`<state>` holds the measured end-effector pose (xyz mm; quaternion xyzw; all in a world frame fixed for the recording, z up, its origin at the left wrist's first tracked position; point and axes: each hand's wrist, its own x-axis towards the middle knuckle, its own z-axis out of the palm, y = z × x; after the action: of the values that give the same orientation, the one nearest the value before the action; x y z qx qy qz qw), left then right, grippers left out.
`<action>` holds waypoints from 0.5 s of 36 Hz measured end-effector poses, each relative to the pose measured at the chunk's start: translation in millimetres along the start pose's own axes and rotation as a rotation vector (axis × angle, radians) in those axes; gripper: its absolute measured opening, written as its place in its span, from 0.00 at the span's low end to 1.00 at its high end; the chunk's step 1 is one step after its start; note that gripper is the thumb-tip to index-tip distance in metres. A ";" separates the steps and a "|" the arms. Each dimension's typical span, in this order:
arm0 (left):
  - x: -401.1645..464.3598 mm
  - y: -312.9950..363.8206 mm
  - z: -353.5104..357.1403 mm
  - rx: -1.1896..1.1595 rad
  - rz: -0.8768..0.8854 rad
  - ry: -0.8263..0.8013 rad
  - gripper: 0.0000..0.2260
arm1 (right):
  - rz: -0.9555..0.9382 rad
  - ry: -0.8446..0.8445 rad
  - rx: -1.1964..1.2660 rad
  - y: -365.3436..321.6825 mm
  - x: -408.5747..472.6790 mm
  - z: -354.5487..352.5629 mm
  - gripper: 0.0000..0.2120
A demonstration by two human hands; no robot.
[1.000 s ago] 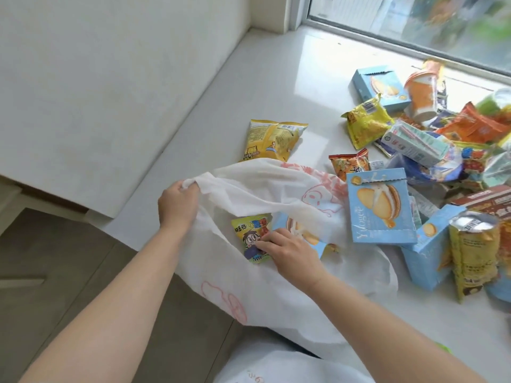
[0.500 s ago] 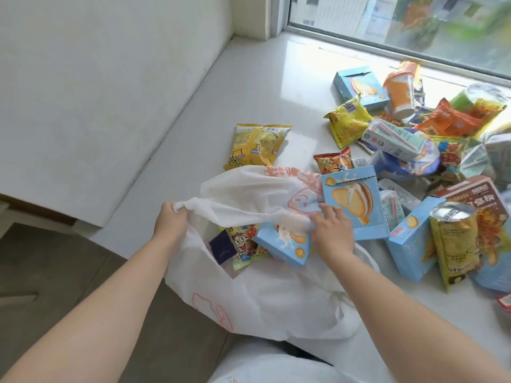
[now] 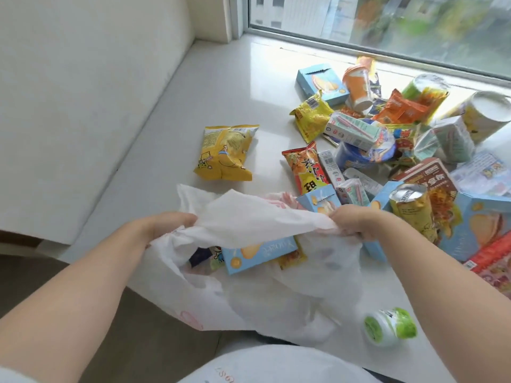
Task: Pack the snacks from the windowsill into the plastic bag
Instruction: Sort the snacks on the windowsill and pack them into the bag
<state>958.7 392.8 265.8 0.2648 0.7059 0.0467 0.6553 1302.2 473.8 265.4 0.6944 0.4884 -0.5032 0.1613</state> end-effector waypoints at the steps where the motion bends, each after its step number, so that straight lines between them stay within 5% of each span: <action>1: -0.9 4.0 0.3 0.008 0.010 -0.021 0.12 | -0.013 -0.033 0.043 3.7 -4.8 -13.1 0.13; 6: 12.4 30.4 -2.5 -0.362 0.240 0.103 0.16 | -0.048 0.184 0.229 6.4 3.5 -46.5 0.12; 8: 28.0 36.8 -3.6 -0.539 0.221 0.216 0.08 | -0.164 0.360 0.306 -0.6 11.8 -39.2 0.08; 9: 37.8 37.0 -5.1 -0.511 0.170 0.341 0.16 | -0.206 0.442 0.320 -4.9 14.3 -31.4 0.06; 13: 49.2 40.5 5.7 0.077 0.109 0.973 0.21 | -0.339 0.451 0.189 -15.4 18.1 19.8 0.11; 16: 49.4 43.8 25.1 0.650 0.335 1.100 0.21 | -0.390 0.465 -0.065 -5.8 25.8 48.7 0.12; 18: 56.1 46.1 38.8 0.925 0.525 1.014 0.22 | -0.407 0.503 -0.183 2.5 27.0 55.8 0.13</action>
<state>1009.9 445.8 229.1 0.6205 0.7832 0.0160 0.0366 1274.5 446.6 217.0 0.6678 0.6847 -0.2918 -0.0065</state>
